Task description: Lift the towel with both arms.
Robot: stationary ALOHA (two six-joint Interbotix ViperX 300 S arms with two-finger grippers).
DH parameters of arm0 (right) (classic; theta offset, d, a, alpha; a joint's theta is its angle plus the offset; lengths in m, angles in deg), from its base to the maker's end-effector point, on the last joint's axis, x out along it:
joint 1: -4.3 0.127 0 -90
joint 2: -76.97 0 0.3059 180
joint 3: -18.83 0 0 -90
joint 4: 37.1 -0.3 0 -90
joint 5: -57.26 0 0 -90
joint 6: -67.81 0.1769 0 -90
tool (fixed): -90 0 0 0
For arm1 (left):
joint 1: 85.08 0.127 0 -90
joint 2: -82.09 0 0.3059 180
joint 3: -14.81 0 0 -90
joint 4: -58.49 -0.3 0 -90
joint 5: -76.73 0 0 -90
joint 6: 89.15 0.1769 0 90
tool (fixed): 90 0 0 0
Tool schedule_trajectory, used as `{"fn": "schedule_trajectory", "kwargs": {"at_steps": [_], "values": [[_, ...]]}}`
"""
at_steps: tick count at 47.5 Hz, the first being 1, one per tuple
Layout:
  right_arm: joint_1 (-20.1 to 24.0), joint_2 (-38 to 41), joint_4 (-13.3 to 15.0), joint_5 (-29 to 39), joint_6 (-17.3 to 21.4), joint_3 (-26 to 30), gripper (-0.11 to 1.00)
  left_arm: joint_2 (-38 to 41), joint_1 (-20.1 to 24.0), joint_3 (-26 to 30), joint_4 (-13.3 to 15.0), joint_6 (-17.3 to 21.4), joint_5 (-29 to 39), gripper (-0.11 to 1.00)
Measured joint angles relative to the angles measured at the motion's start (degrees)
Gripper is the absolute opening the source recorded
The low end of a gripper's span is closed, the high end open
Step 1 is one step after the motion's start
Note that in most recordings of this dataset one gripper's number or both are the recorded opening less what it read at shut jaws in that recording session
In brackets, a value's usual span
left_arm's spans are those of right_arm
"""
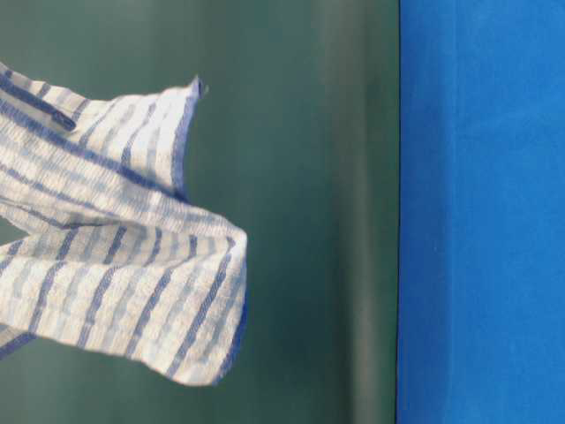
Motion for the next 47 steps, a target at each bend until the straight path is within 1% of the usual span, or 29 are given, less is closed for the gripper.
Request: {"fn": "schedule_trajectory", "kwargs": {"at_steps": [6,7,9,10,12,14,17,19,20,22,24,26,31,35,43,47], "values": [[-0.35,0.0,0.0,-0.09,-0.44,0.0,0.04,0.09,0.18,-0.09,0.09,0.26,-0.26,0.05],[-0.44,-0.09,0.0,0.0,-0.35,0.0,0.04,0.0,0.26,-0.26,0.09,0.44,-0.44,0.08],[-0.53,0.0,0.0,-0.09,-0.35,0.0,0.05,-0.09,0.35,-0.62,0.09,0.62,-0.79,0.17],[-0.79,0.0,0.0,-0.09,-0.26,0.0,0.09,-0.09,0.44,-0.88,0.09,0.62,-0.97,0.23],[-1.05,0.0,0.0,-0.09,-0.26,0.0,0.21,-0.26,0.44,-1.49,0.0,0.62,-1.49,0.37],[-1.32,0.0,0.0,-0.09,-0.09,0.0,0.36,-0.44,0.44,-2.11,0.09,0.62,-1.93,0.5],[-1.76,0.0,0.09,-0.09,-0.09,-0.26,0.54,-0.97,0.44,-3.25,0.0,0.7,-2.9,0.69],[-1.93,0.0,0.18,-0.09,-0.09,-0.53,0.63,-1.49,0.53,-4.31,0.09,0.62,-3.43,0.81],[-2.02,0.0,0.26,-0.09,-0.09,-0.62,0.67,-1.76,0.53,-4.83,0.0,0.7,-3.6,0.85],[-1.93,0.0,0.44,-0.09,0.09,-0.88,0.69,-2.2,0.53,-5.63,0.09,0.7,-3.96,0.91],[-2.02,0.0,0.62,-0.09,0.18,-1.23,0.66,-2.64,0.53,-6.5,0.09,0.7,-4.39,0.93],[-2.02,0.0,0.62,-0.09,0.18,-1.49,0.65,-3.08,0.53,-7.29,0.09,0.7,-4.83,0.92],[-2.02,-0.09,0.7,-0.09,0.79,-2.37,0.66,-4.22,0.62,-9.58,0.09,0.09,-6.33,0.91],[-2.02,0.0,0.62,-0.62,2.02,-3.96,0.66,-4.75,0.35,-12.66,0.26,-0.09,-8.79,0.91],[-2.02,-0.09,0.44,-3.6,5.1,-10.63,0.65,-4.31,-1.58,-21.01,0.35,-0.09,-16.44,0.91],[-1.49,0.0,0.26,-6.15,7.56,-15.03,0.65,-3.34,-2.46,-25.22,0.44,-0.09,-20.92,0.91]]}}
